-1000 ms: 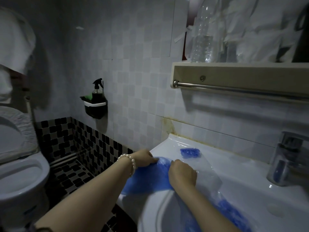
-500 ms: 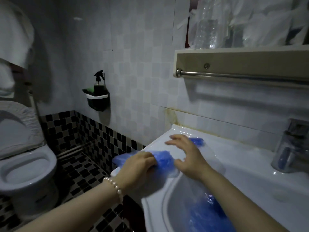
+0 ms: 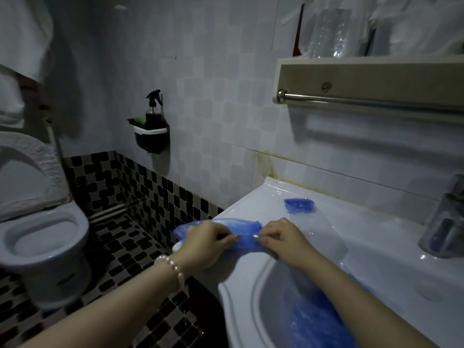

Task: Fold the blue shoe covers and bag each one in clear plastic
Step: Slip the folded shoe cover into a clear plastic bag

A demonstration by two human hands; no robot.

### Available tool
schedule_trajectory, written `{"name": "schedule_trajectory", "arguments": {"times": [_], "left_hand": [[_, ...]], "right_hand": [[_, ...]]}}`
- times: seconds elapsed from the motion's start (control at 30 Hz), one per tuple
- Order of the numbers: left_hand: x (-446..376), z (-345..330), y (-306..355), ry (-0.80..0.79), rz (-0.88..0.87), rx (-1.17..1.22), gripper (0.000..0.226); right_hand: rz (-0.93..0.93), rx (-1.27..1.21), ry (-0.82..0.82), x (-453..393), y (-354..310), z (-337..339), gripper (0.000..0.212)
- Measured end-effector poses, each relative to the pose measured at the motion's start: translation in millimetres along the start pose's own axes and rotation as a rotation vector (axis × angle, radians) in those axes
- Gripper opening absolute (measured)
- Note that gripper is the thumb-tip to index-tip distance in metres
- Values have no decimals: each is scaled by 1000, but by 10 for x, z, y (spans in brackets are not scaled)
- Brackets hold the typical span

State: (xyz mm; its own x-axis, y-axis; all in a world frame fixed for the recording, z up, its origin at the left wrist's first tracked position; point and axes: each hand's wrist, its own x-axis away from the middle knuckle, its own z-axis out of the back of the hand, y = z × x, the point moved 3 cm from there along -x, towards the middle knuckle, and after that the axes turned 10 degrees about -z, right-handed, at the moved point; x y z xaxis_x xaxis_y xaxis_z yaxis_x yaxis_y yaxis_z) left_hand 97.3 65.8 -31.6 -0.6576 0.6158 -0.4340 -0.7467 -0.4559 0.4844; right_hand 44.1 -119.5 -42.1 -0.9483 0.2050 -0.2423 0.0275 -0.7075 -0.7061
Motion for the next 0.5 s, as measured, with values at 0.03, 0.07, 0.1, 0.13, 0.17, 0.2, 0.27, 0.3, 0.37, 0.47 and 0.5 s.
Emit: {"name": "schedule_trajectory", "arguments": {"times": [0.03, 0.07, 0.1, 0.13, 0.17, 0.2, 0.27, 0.3, 0.37, 0.47, 0.5], "left_hand": [[-36, -4, -25, -40, 77, 18, 46], [-68, -20, -50, -66, 130, 1, 50], [-92, -34, -62, -88, 170, -36, 51], [-101, -51, -67, -105, 198, -86, 51], [-100, -65, -56, -120, 208, -143, 50], [-97, -81, -42, -132, 208, -194, 48], [-100, -96, -15, -133, 191, -312, 41], [-99, -99, -8, -129, 187, -368, 38], [-81, -68, 29, -122, 158, -504, 33], [-50, -4, 115, 69, -105, -698, 28], [-41, 7, 128, 134, -203, -720, 27]], "right_hand": [[-83, -45, -50, -19, 28, -13, 32], [-162, -85, -80, -39, 56, -26, 36], [-234, -103, -93, -53, 76, -36, 35], [-302, -100, -93, -67, 84, -42, 34], [-359, -79, -92, -89, 89, -45, 36], [-408, -36, -95, -100, 80, -53, 37], [-451, 102, -65, -98, 11, -41, 39], [-459, 195, -24, -81, -39, -34, 39], [-424, 347, 90, -27, -140, -34, 34], [-301, 380, 213, 30, -150, -56, 28], [-244, 337, 234, 31, -131, -51, 25]]}}
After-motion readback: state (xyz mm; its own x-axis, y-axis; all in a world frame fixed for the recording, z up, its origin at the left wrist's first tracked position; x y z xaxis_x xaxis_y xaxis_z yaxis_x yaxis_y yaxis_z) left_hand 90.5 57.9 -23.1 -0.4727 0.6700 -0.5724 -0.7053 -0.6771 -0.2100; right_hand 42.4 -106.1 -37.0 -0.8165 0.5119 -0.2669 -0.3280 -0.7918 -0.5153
